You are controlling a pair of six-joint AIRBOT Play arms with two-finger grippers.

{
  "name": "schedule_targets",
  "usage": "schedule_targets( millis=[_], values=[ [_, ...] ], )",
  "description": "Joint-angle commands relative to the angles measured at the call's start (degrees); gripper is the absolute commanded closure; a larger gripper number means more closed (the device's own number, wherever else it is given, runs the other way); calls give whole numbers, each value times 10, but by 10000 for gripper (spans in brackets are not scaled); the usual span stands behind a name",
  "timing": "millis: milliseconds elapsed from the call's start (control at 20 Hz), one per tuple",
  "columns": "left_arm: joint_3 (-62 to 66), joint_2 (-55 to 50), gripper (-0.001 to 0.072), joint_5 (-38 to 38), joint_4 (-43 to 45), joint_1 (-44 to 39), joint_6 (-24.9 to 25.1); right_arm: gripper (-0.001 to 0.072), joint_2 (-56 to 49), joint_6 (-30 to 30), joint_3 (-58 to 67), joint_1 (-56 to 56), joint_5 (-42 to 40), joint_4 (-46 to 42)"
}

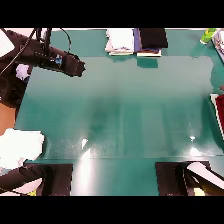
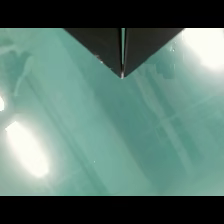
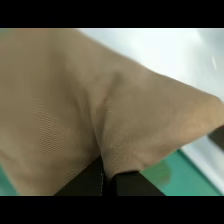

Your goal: Fold the shirts.

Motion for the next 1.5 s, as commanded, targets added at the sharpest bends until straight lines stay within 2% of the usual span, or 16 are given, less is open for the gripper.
schedule_targets(
  millis=[0,200,250,300,350,500,750,1000,1250,1300,1350,1450],
  values=[
    [-1,0,685,-1,-1,0,0,697,33,-8,-91,-42,-3,-39],
    [-1,0,685,-1,-2,0,0,681,38,-7,-130,-57,-10,-73],
    [-1,0,685,-1,-2,0,0,511,38,-6,-132,-57,-12,-73],
    [-1,0,685,-1,-2,0,0,227,38,-6,-132,-57,-29,-64],
    [-1,0,685,-1,-2,0,0,1,38,-5,-126,-54,-45,-39],
    [-1,0,685,1,-2,0,0,12,35,-5,-81,5,-60,46],
    [-1,0,684,2,-2,0,1,14,-1,10,1,268,-26,190],
    [-1,0,684,9,1,0,2,14,-50,21,7,560,-19,187],
    [-1,0,685,13,2,0,5,23,-99,21,7,715,-19,187],
    [-1,0,684,14,2,0,5,132,-104,20,7,730,-19,187],
    [-1,0,684,14,2,0,5,288,-108,20,7,741,-19,187],
    [-1,0,684,14,2,0,5,655,-110,18,7,751,-19,188]
  ],
)
